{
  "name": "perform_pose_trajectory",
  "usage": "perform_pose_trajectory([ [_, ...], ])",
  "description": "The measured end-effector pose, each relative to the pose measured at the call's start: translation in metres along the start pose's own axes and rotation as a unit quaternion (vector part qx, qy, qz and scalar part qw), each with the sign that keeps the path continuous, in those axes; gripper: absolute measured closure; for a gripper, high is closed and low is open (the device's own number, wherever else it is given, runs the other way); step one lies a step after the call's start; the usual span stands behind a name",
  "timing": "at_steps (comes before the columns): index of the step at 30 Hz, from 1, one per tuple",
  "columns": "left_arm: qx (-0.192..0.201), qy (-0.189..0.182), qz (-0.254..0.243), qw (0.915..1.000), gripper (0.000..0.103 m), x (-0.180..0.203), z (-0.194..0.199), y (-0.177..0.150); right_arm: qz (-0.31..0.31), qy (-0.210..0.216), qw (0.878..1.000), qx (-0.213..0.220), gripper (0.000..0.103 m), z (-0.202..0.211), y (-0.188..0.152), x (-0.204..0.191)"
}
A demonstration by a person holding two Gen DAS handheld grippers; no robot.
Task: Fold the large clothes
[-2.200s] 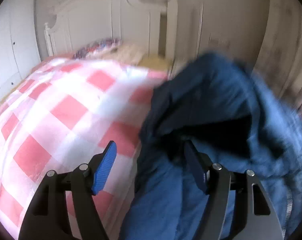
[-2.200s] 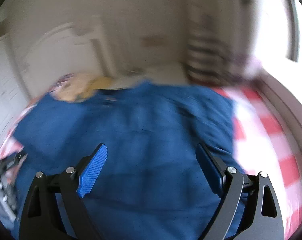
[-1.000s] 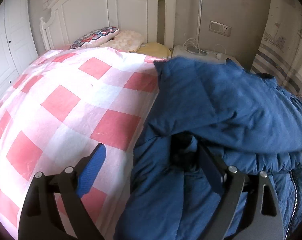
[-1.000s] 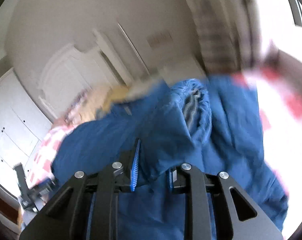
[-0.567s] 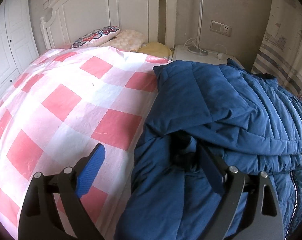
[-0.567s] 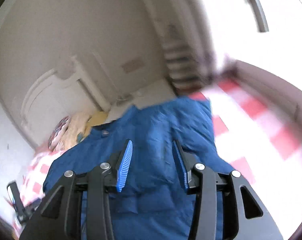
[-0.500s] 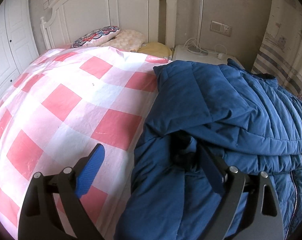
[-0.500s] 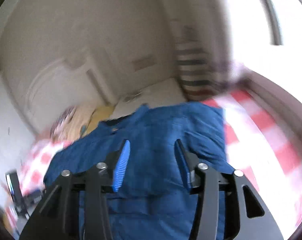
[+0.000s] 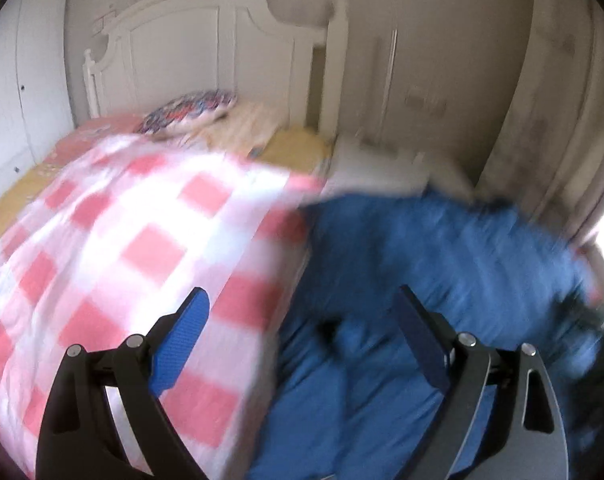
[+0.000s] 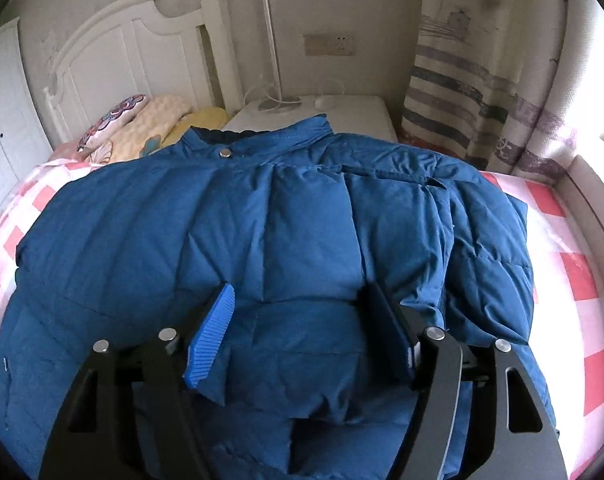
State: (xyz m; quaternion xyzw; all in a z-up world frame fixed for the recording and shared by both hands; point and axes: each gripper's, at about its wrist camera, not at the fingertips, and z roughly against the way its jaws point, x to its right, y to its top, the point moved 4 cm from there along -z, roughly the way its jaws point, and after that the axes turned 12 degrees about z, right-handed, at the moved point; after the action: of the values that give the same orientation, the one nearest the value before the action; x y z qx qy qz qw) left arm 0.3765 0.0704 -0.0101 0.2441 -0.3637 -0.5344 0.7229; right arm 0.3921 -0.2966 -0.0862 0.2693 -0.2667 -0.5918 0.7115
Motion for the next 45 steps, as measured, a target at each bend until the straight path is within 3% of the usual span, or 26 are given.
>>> perform_pose_trajectory([
  [3, -0.002, -0.030, -0.011, 0.9995, 0.006, 0.039, -0.007, 0.031, 0.002, -0.001, 1.000, 0.002, 0.033, 0.000, -0.001, 0.000],
  [6, -0.030, -0.008, -0.053, 0.9981, 0.006, 0.085, -0.054, 0.040, -0.002, 0.004, 1.000, 0.004, 0.033, 0.003, 0.001, -0.002],
  [11, -0.116, 0.029, -0.062, 0.9909, 0.004, 0.102, -0.140, 0.004, -0.003, 0.005, 1.000, 0.005, 0.033, 0.003, 0.000, -0.001],
  [12, -0.114, 0.039, -0.074, 0.9900, 0.002, 0.100, -0.154, -0.011, -0.002, 0.007, 1.000, 0.007, 0.033, 0.003, 0.001, -0.001],
  [14, -0.062, 0.051, -0.109, 0.9908, 0.002, 0.105, -0.152, -0.025, -0.003, 0.010, 1.000, 0.009, 0.033, 0.005, 0.000, -0.001],
  [15, -0.057, 0.060, -0.115, 0.9900, 0.002, 0.106, -0.150, -0.025, -0.005, 0.012, 1.000, 0.010, 0.032, 0.005, 0.000, 0.000],
  [23, -0.056, 0.059, -0.111, 0.9904, 0.002, 0.106, -0.153, -0.024, -0.010, 0.006, 1.000, 0.028, 0.030, 0.014, 0.001, 0.000],
  [25, -0.057, 0.057, -0.109, 0.9908, 0.002, 0.106, -0.153, -0.024, -0.034, -0.006, 0.997, 0.070, 0.030, 0.032, 0.008, 0.004],
  [28, -0.056, 0.057, -0.108, 0.9909, 0.002, 0.107, -0.152, -0.024, -0.033, -0.007, 0.995, 0.098, 0.029, 0.044, 0.027, 0.001],
  [32, -0.056, 0.056, -0.107, 0.9911, 0.002, 0.106, -0.152, -0.024, 0.018, -0.036, 0.997, 0.062, 0.023, 0.022, 0.057, -0.005],
  [35, -0.055, 0.055, -0.107, 0.9912, 0.002, 0.106, -0.152, -0.023, 0.040, -0.039, 0.998, -0.019, 0.016, -0.035, 0.042, 0.002],
  [41, -0.055, 0.055, -0.107, 0.9912, 0.002, 0.106, -0.152, -0.024, 0.041, -0.053, 0.998, -0.007, 0.015, -0.035, 0.039, 0.001],
  [45, -0.055, 0.056, -0.107, 0.9912, 0.002, 0.106, -0.151, -0.024, 0.027, -0.031, 0.999, -0.009, 0.014, -0.035, 0.037, 0.006],
])
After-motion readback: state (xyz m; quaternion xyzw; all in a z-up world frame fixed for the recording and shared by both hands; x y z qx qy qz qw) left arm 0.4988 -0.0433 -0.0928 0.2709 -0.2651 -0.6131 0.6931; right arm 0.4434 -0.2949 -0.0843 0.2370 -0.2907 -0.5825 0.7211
